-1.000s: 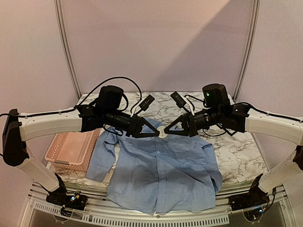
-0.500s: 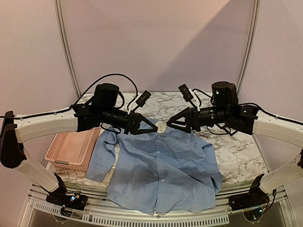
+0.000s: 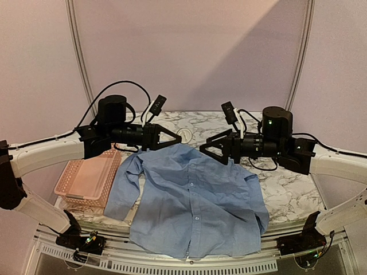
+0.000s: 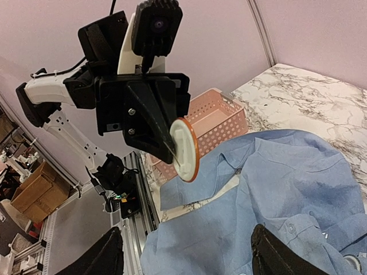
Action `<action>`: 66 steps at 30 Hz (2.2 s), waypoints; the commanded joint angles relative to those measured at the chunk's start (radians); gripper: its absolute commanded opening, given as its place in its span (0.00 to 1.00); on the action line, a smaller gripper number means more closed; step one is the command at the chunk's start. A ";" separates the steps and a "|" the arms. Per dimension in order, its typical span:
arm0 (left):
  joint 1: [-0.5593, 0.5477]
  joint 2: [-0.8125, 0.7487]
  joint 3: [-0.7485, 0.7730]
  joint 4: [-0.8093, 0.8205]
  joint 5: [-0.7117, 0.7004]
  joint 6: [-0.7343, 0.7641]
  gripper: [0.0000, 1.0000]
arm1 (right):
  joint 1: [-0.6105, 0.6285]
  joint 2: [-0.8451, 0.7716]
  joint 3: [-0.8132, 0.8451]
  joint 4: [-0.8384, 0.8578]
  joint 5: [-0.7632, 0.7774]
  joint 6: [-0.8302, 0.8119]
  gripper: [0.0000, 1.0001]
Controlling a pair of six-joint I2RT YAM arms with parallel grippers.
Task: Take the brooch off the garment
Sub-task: Close the brooch securely.
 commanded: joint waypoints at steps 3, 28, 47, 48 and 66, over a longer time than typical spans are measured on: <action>0.012 0.011 -0.031 0.086 0.054 -0.053 0.00 | 0.039 0.028 -0.001 0.091 0.107 0.012 0.75; -0.011 0.039 -0.036 0.110 0.085 -0.066 0.00 | 0.080 0.156 0.077 0.156 0.107 0.004 0.38; -0.032 0.038 -0.034 0.102 0.114 -0.038 0.00 | 0.080 0.167 0.090 0.173 0.082 0.009 0.19; -0.033 0.038 -0.034 0.102 0.117 -0.036 0.00 | 0.081 0.169 0.090 0.172 0.080 0.010 0.18; -0.048 0.038 -0.032 0.092 0.131 -0.018 0.00 | 0.080 0.196 0.115 0.139 0.036 0.016 0.07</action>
